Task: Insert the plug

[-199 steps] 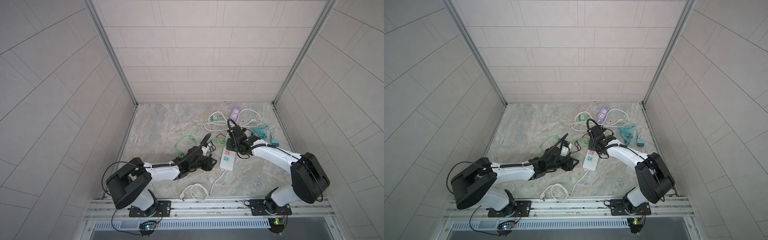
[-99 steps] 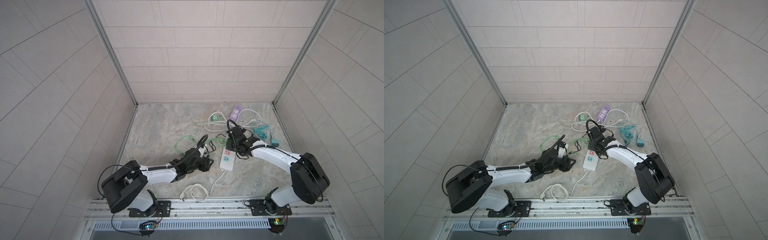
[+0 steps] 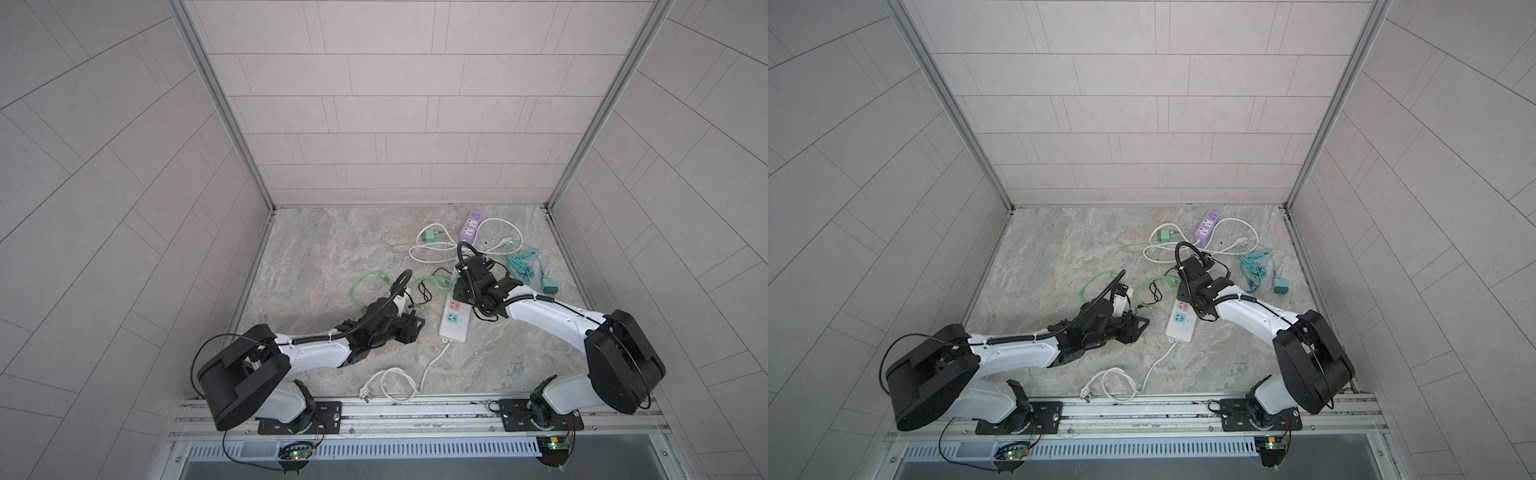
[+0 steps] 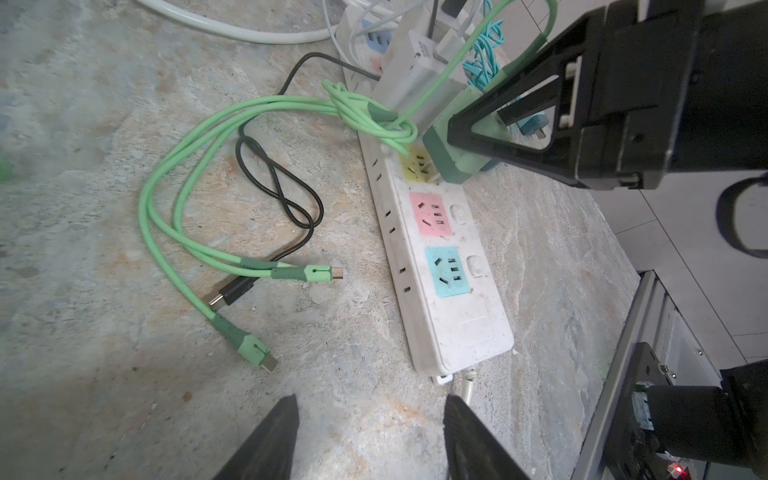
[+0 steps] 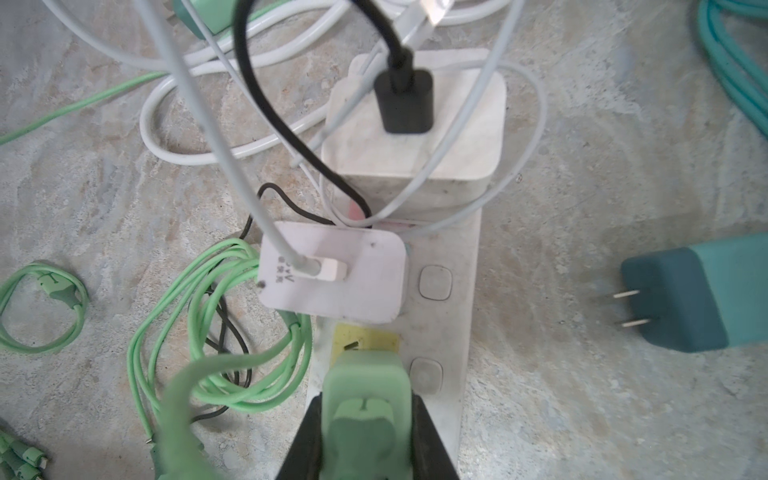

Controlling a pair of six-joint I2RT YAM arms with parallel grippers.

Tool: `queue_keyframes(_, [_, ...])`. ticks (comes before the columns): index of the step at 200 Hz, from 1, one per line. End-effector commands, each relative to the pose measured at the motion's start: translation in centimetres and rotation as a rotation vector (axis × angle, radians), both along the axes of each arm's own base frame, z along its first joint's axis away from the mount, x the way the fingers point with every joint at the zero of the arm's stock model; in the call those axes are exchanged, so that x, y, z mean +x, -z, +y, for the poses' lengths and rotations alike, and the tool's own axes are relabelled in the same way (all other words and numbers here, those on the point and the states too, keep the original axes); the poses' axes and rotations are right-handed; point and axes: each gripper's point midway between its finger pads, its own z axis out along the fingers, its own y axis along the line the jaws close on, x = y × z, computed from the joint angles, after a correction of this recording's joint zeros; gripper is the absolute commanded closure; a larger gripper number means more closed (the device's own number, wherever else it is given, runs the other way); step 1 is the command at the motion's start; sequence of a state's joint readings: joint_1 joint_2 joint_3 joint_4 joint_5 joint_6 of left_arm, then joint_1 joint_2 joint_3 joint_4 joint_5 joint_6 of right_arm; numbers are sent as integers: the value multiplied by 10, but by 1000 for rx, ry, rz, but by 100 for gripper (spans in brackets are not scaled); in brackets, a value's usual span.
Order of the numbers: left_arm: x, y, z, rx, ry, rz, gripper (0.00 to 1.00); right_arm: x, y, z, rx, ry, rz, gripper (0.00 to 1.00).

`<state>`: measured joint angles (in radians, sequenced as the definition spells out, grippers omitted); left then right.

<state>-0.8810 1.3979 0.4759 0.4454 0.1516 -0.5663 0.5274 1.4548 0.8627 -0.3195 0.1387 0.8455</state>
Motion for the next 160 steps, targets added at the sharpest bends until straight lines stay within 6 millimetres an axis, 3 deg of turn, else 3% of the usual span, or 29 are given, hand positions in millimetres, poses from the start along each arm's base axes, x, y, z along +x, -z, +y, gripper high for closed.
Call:
queue_keyframes(1, [4, -8, 3, -24, -19, -26, 39, -5, 9, -21, -63, 59, 11, 100])
queue_keyframes(43, [3, -6, 3, -22, -16, -22, 39, 0, 0, -16, -40, 52, -10, 100])
queue_keyframes(88, [5, -7, 4, -20, -28, -30, 39, -17, -15, -13, -33, 35, -24, 100])
queue_keyframes(160, [6, -3, 0, -29, -22, -18, 39, -37, -9, -3, 9, 19, -23, 100])
